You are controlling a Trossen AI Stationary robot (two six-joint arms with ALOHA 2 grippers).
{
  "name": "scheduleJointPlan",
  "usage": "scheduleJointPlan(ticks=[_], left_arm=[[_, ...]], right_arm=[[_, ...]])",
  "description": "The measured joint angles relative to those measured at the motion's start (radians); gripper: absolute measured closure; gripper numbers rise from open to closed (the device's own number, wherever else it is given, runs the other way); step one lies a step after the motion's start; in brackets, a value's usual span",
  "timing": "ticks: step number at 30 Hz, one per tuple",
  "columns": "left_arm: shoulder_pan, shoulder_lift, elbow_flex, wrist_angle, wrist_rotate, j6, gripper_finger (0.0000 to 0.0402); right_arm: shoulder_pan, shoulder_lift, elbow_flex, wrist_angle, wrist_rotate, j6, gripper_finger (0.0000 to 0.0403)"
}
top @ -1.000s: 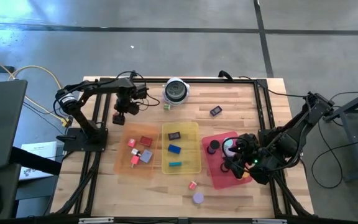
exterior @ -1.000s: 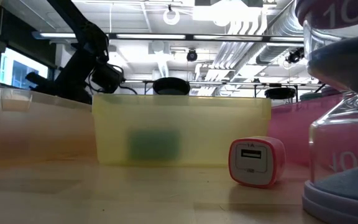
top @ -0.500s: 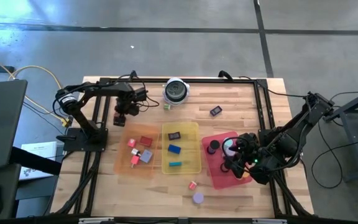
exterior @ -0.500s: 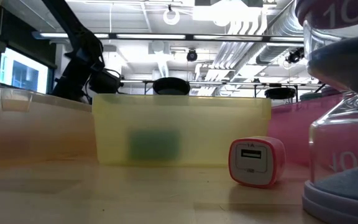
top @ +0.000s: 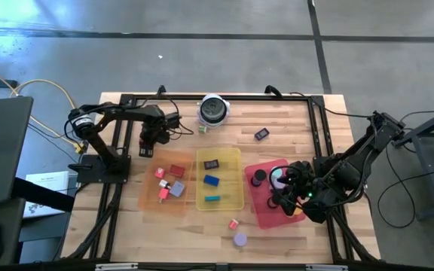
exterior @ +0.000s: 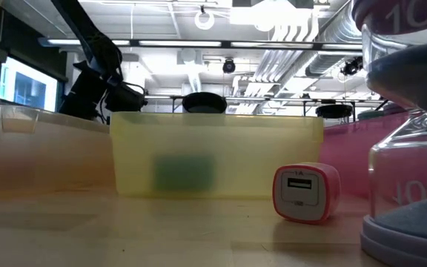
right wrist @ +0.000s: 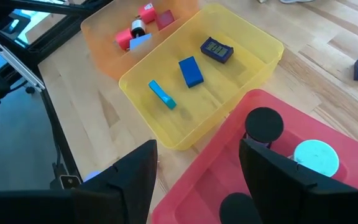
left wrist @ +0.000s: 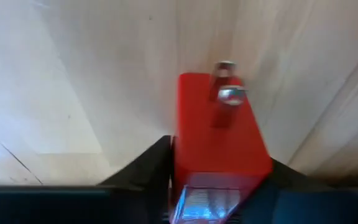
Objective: Pick & Place Office items
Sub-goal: Put the red charger adaptor into the orange bin
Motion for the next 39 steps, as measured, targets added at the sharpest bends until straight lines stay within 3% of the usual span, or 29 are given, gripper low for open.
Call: scheduleJointPlan(ticks=[2,7,14,23,28,32,39], left_arm=[[-0.030,0.000,0.000,-0.004,-0.001,-0.079,0.0295],[-0.092,0.000,0.000,-0.025,-0.003,-0.216,0.0295],[-0.118,-0.036,0.008,-0.181,-0.074,-0.350,0.0295],[-0.152,-0.292,0.105,-0.361,-0.073,-0.510,0.0295],[-0.280,-0.492,0.175,-0.352,0.025,-0.535,0.0295],[-0.424,-0.586,0.188,-0.254,0.059,-0.599,0.0295],[-0.661,-0.532,0.189,-0.126,-0.006,-0.587,0.0295]], right_arm=[[0.000,0.000,0.000,0.005,-0.001,0.000,0.0186],[0.000,0.000,0.000,0.016,-0.001,0.000,0.0186],[0.000,0.000,0.000,0.022,0.000,0.000,0.0186],[0.000,0.012,0.000,0.025,-0.004,-0.001,0.0186],[0.000,0.032,0.000,0.029,-0.011,-0.020,0.0186],[-0.006,0.044,0.000,0.051,-0.014,-0.053,0.0186],[-0.022,0.044,0.000,0.081,-0.009,-0.078,0.0186]])
